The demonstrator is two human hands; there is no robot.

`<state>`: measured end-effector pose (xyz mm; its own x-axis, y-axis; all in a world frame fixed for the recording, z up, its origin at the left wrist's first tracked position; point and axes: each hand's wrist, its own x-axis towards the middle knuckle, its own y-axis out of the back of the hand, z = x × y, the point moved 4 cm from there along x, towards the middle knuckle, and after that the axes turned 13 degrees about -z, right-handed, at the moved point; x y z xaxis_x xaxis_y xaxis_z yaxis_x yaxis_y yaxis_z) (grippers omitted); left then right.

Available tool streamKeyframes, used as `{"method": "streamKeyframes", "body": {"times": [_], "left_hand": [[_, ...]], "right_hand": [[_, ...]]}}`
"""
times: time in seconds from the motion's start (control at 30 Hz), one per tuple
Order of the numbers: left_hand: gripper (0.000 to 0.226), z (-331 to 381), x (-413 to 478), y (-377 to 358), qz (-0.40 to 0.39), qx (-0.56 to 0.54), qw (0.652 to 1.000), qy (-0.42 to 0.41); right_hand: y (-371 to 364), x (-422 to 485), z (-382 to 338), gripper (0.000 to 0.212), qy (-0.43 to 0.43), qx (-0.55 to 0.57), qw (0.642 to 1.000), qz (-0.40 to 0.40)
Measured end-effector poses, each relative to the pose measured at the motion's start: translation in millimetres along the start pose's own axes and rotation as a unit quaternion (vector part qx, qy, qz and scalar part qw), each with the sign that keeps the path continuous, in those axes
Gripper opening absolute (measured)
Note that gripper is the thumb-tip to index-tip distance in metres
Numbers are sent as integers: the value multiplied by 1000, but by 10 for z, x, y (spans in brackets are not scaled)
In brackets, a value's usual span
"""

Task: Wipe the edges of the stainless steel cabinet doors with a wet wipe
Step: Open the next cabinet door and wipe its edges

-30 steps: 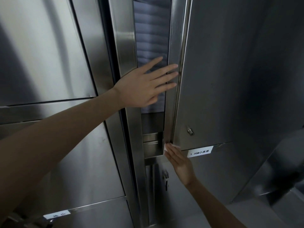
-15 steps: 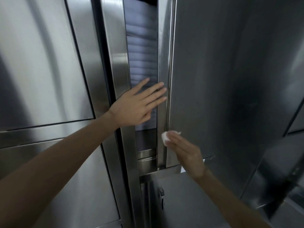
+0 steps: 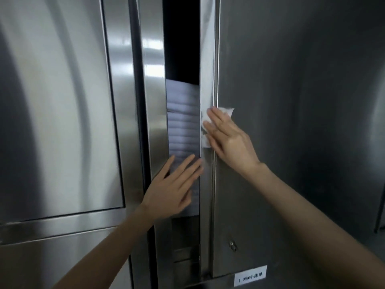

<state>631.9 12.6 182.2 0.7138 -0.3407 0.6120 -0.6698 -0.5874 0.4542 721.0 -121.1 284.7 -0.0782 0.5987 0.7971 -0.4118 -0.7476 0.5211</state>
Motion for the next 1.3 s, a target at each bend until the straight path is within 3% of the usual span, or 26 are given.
{"method": "streamKeyframes", "body": {"times": [0.17,0.33,0.6,0.7,0.83,0.93,1.07,1.2,1.3], "left_hand": [[61,65,21,27,5,-61,989,134],[74,146,141,-2,-60,-54,976,200],[74,189,201,42,-94,-29,962,255],[81,203,221,98,-98,-33,955,278],[100,177,235,209,-95,-30,941,323],[113,180,233,297,-91,-47,921,377],[114,242,198,302,-69,-72,910,402],[112,199,178,333,-71,-63,915,392],[106,158,130,335,-76,-72,923,371]], "right_hand": [[131,312,212,23,-9,12,997,73],[-32,-110,81,17,81,15,996,40],[383,976,514,27,1,14,998,65],[156,593,321,21,57,9,992,109],[-23,187,247,14,147,1,983,109],[103,343,340,20,108,70,984,122],[391,870,361,25,16,187,968,165],[386,1416,224,37,-30,167,980,102],[162,1321,86,49,-54,156,984,69]]}}
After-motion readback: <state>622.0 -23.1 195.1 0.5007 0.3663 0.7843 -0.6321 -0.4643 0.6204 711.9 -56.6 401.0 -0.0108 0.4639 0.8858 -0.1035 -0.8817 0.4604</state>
